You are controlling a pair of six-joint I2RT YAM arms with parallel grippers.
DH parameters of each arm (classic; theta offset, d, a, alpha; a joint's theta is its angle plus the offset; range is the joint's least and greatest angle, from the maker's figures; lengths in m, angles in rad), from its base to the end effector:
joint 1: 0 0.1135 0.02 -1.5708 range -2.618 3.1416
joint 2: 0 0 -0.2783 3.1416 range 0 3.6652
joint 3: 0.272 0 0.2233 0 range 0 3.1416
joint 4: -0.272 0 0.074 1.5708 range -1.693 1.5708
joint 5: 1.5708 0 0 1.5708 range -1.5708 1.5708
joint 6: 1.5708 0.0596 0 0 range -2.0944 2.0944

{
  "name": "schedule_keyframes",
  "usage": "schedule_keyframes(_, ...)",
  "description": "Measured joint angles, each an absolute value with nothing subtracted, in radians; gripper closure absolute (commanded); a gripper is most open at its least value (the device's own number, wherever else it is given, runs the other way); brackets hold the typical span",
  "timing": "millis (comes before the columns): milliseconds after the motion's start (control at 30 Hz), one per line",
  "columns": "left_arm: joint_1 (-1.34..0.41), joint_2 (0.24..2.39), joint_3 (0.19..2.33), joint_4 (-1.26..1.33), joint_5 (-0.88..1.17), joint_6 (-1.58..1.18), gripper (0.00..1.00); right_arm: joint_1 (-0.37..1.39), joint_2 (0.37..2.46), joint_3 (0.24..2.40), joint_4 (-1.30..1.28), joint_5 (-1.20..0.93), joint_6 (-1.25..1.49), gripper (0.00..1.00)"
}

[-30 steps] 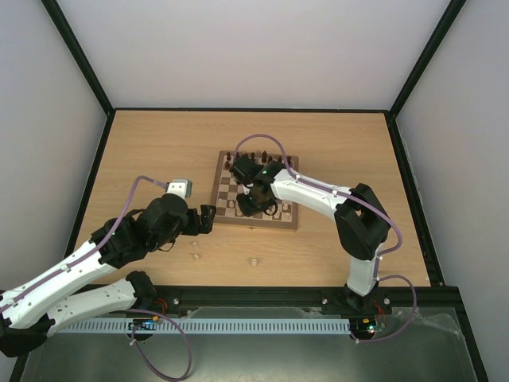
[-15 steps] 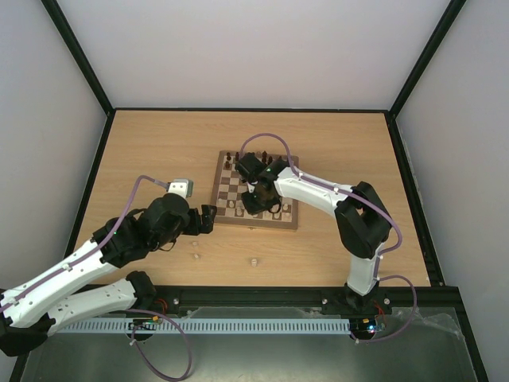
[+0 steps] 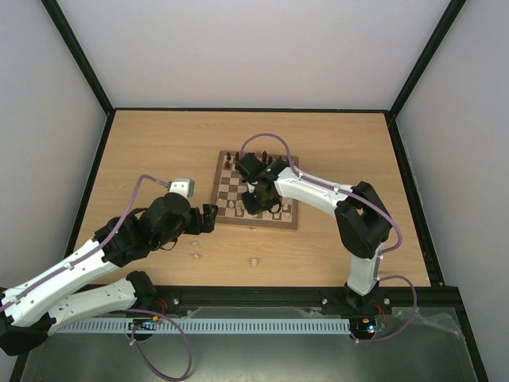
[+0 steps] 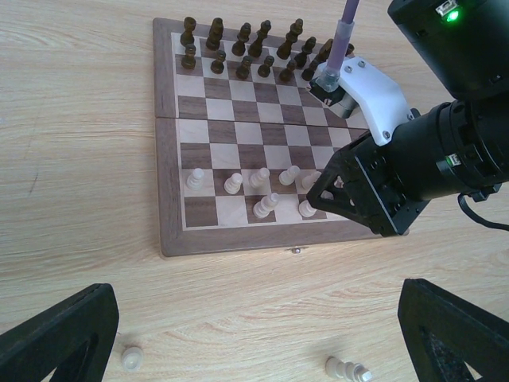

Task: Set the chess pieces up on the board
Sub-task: Place the chess piece on the chessboard.

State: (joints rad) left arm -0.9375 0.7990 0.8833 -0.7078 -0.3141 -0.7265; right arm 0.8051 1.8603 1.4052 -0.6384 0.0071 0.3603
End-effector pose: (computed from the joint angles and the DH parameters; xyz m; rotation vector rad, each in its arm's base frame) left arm 0.0985 -0.1030 0.3145 0.0545 2.2237 -0.6037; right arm 0.2639 0.2739 0.2209 -0.5970 2.6508 0.3557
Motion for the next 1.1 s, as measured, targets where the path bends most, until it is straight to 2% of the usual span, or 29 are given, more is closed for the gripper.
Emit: schedule_keyframes(1100, -0.937, 0.822, 0.878, -0.685, -0.306, -0.727, 0.01, 0.786, 1.829, 1.358, -0.619, -0.001, 0.353, 0.98)
